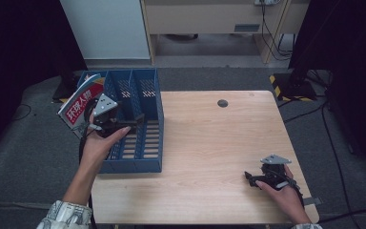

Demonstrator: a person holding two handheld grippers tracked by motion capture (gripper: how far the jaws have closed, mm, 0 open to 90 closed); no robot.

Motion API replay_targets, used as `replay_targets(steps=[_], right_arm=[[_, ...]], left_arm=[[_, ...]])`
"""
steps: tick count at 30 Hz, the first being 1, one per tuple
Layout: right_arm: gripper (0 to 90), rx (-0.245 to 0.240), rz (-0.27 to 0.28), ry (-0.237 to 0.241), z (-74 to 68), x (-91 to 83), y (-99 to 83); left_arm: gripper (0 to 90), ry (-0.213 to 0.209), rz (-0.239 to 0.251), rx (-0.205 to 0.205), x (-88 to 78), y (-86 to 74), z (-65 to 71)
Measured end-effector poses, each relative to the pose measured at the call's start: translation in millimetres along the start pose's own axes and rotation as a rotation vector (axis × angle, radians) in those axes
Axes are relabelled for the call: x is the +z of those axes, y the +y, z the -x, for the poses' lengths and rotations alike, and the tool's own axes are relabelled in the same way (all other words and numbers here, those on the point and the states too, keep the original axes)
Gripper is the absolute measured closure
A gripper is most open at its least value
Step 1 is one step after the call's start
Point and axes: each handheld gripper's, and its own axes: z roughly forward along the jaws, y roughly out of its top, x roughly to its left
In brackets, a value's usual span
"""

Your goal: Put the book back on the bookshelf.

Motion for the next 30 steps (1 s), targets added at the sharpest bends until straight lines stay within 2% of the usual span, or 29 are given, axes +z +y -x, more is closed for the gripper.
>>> replay_targets(steps=[13, 30], right_arm=[[4.1, -0.003, 0.002, -0.002, 0.1, 0.1, 0.0], [4.1, -0.003, 0.001, -0.002, 0.1, 0.1, 0.0]], left_arm=[[3.1, -0.058, -0.026, 0.031, 15.8, -3.6, 24.9], [3.5, -0.126, -0.067, 0.061, 48.7, -1.8, 65.3]])
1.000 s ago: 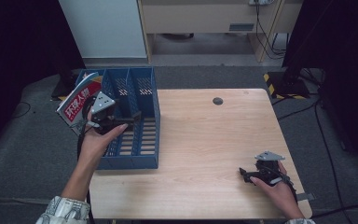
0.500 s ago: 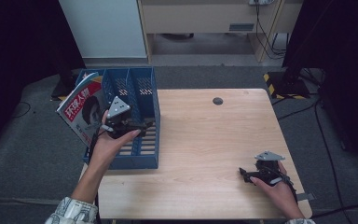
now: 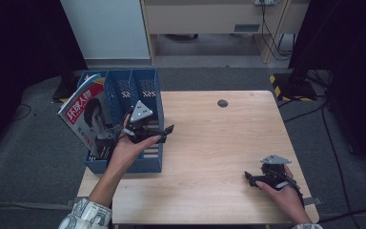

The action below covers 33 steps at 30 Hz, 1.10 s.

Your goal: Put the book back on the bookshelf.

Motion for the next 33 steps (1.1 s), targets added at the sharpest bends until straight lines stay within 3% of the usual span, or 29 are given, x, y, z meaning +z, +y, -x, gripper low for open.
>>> replay_targets(steps=[15, 33], right_arm=[[4.1, 0.0, 0.0, 0.0, 0.0, 0.0, 0.0], [4.1, 0.0, 0.0, 0.0, 0.0, 0.0, 0.0]], left_arm=[[3.5, -0.052, -0.038, 0.037, 24.0, 1.5, 27.9], [3.6, -0.11, -0.087, 0.063, 54.6, -8.5, 66.1]])
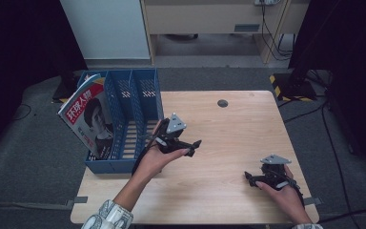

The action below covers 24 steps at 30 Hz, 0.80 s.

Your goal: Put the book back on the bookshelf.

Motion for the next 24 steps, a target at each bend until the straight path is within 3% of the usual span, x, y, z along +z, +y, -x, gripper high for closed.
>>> replay_targets(steps=[14, 19, 24], right_arm=[[4.1, 0.0, 0.0, 0.0, 0.0, 0.0, 0.0], [4.2, 0.0, 0.0, 0.0, -0.1, 0.0, 0.0], [4.2, 0.0, 0.0, 0.0, 0.0, 0.0, 0.0]], left_arm=[[3.8, -0.052, -0.047, 0.019, 34.2, -7.4, 33.0], [4.4, -0.072, -0.067, 0.004, 49.5, -14.8, 45.7], [4.4, -0.086, -0.098, 0.02, 61.4, -24.4, 56.3]])
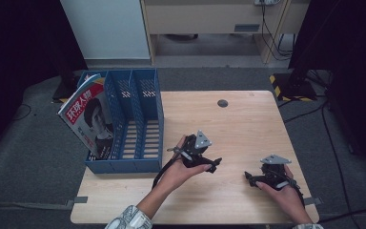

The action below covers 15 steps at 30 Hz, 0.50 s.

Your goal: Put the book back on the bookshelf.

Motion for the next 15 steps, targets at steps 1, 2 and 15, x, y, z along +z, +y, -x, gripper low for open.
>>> replay_targets(steps=[1, 2, 15], right_arm=[[4.1, 0.0, 0.0, 0.0, 0.0, 0.0, 0.0], [4.2, 0.0, 0.0, 0.0, 0.0, 0.0, 0.0], [4.2, 0.002, 0.0, 0.002, -0.2, -0.3, -0.3]], left_arm=[[4.4, -0.003, -0.007, 0.001, 3.0, -2.0, 1.6], [4.4, -0.005, -0.012, 0.0, 6.0, -4.1, 3.1], [4.6, -0.008, -0.077, -0.023, 35.9, -29.7, 11.5]])
